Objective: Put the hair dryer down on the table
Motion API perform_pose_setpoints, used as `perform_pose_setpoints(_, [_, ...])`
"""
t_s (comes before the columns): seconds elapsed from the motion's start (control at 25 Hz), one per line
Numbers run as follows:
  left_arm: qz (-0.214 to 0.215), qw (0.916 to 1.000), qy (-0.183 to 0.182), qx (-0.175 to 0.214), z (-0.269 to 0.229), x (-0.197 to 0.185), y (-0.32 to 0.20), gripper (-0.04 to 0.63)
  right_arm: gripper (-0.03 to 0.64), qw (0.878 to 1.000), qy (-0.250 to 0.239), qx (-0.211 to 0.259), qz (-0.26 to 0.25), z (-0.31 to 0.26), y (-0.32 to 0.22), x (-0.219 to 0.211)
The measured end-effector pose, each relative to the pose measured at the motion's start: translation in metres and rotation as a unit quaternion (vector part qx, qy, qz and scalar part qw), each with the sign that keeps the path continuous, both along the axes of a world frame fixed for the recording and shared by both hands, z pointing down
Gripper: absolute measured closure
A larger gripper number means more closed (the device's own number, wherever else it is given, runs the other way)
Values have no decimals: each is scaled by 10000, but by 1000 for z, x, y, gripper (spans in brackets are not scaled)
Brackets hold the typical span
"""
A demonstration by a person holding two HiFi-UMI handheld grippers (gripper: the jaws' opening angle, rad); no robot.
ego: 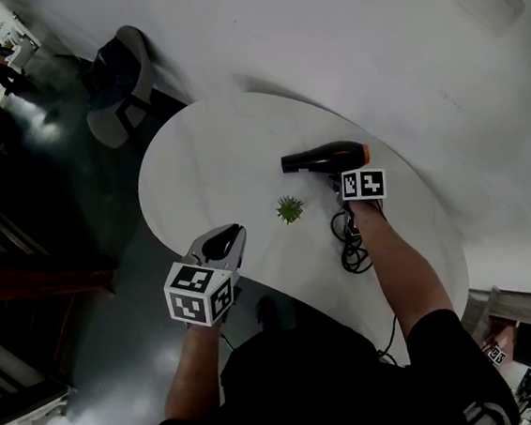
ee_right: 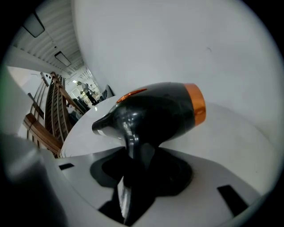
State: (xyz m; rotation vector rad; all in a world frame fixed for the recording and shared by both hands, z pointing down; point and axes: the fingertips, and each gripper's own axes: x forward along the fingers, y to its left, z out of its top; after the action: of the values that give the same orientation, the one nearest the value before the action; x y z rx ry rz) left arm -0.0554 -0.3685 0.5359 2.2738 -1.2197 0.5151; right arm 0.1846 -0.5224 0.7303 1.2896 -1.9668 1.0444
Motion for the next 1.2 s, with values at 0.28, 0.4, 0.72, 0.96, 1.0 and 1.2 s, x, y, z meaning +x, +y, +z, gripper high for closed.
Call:
perform_pose_setpoints(0.28, [65, 9999, 49, 60, -4, 6, -2, 555, 417, 9977, 344, 187, -545, -9, 1, 0])
perform_pose_setpoints(0.4, [98, 9998, 67, 140, -11, 5, -2, 555, 408, 9968, 329, 446, -578, -23, 5, 9])
perform_pose_setpoints(0.72, [99, 9993, 126, 350, -23, -14, 3, 555, 405, 9932, 24, 1150, -163, -70, 28, 40])
perform_pose_setpoints(0.96, [71, 9981, 193, 587, -39, -35, 12, 555, 422, 9870, 42, 1594, -211, -104, 65, 39])
perform_pose_setpoints(1.0, [80, 9978, 214, 621, -41, -38, 15, 555, 430, 9858, 12, 1676, -140, -111, 71, 40])
perform_pose_setpoints(1.2, [203, 9966, 308, 733, -46, -48, 36, 555, 499, 9780, -164, 2065, 251, -144, 105, 36])
